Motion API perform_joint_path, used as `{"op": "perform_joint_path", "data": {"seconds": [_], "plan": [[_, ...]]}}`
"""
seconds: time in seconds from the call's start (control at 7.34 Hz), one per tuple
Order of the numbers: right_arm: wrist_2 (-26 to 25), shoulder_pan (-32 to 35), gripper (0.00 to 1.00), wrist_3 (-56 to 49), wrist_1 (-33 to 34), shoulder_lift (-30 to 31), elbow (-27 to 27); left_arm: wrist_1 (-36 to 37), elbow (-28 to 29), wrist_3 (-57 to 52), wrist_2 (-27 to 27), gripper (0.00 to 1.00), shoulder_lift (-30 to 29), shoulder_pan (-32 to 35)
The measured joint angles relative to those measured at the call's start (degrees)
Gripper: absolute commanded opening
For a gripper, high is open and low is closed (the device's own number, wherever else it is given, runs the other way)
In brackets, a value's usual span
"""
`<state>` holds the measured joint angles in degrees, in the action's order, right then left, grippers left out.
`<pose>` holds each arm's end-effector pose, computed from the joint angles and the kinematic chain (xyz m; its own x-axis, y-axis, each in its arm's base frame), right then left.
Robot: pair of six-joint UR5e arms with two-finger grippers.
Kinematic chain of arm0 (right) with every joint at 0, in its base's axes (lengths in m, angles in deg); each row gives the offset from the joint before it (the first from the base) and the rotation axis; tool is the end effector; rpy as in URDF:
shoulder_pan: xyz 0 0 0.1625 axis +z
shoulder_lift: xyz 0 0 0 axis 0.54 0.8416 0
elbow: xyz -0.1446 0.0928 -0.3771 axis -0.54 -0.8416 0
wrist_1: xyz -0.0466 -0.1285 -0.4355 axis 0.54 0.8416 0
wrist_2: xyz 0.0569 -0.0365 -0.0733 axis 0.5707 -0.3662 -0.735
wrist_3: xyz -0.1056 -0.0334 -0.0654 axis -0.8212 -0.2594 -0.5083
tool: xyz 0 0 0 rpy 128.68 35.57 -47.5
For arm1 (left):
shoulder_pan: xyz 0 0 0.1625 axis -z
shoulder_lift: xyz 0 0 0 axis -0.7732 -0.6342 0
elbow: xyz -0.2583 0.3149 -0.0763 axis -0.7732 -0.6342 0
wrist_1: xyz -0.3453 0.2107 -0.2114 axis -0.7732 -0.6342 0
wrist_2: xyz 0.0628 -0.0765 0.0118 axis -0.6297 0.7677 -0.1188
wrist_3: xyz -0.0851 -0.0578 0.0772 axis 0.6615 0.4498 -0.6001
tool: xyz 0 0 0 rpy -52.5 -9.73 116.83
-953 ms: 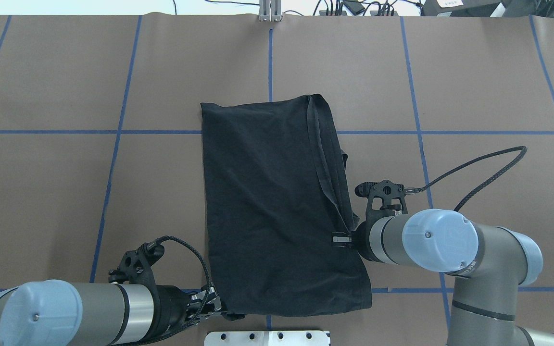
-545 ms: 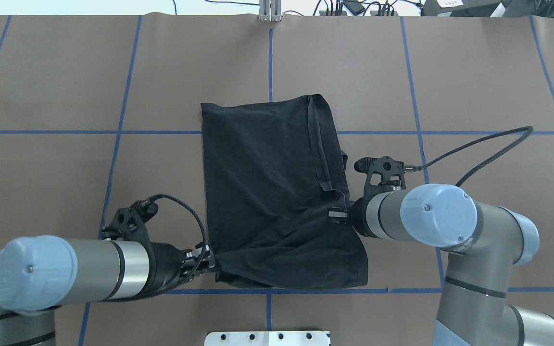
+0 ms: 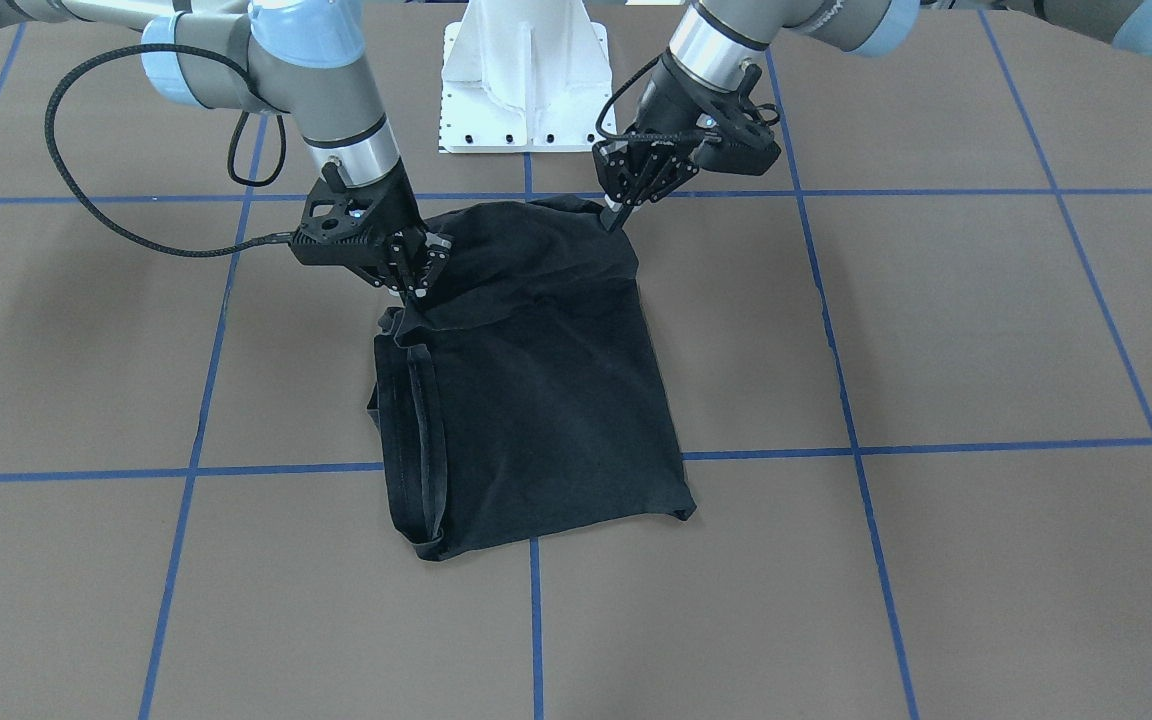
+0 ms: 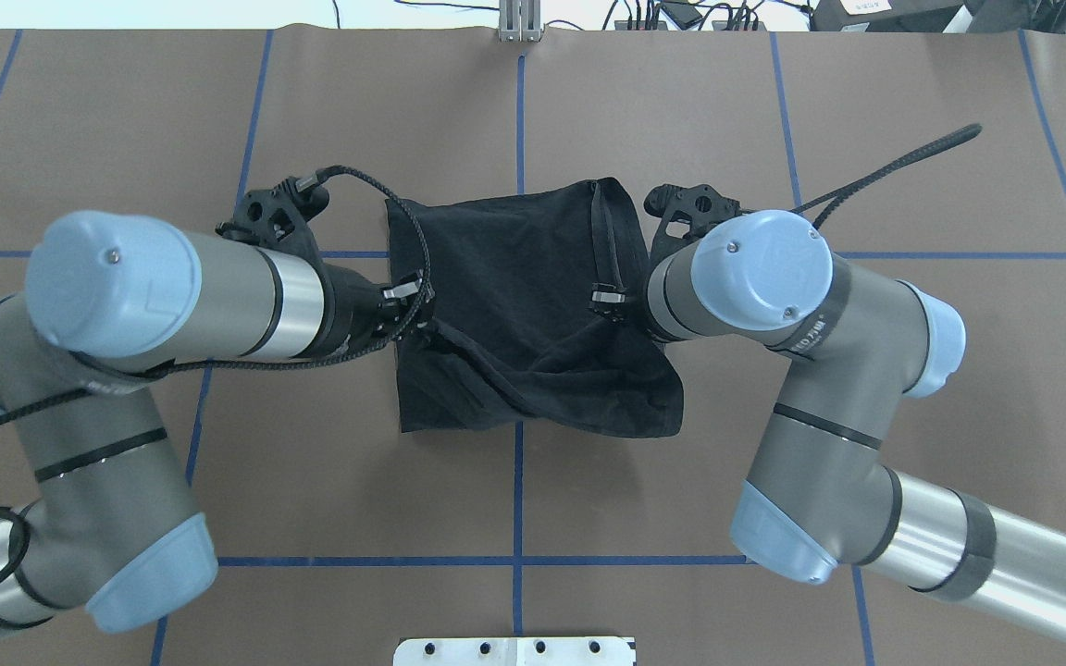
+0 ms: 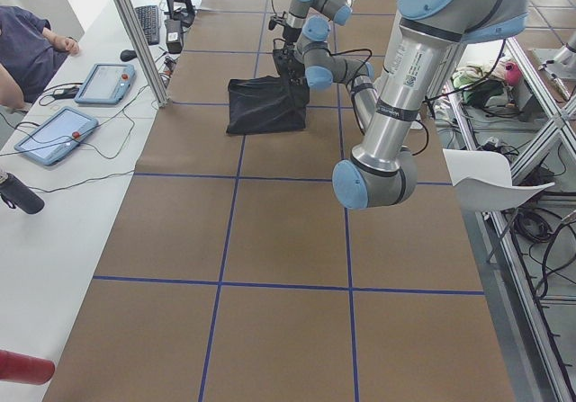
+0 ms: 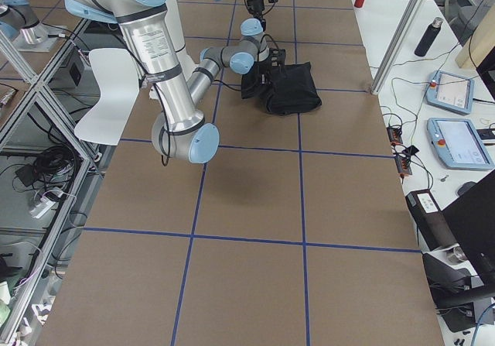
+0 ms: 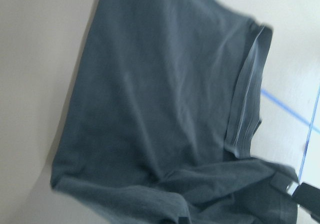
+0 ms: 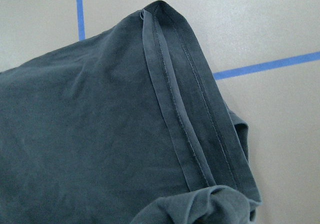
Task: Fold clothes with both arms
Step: 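Lift the near end with both grippers and fold it away from the robot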
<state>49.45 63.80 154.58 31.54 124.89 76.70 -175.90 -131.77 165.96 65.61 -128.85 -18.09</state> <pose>-0.5202 -0.4488 0.2034 0.5764 0.1606 0.8013 -0.3275 0.9437 0.0464 0.4654 -0.4214 0.1353 0.2498 -0.2942 -0.9225 0.3812 0.9056 -0.1856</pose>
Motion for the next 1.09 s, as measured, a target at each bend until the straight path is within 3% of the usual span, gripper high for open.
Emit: {"op": "perform_joint_path", "data": {"seconds": [0.54, 1.09], "plan": [[0.2, 4.1, 0.0, -0.8, -0.1, -10.1, -14.4, 0.0, 20.5, -12.9, 3.0, 0.0, -9.4, 10.3], [0.1, 5.2, 0.0, -3.2, -0.5, -14.0, -23.6, -2.2, 44.0, -23.3, 2.9, 0.0, -20.3, 13.0]]}}
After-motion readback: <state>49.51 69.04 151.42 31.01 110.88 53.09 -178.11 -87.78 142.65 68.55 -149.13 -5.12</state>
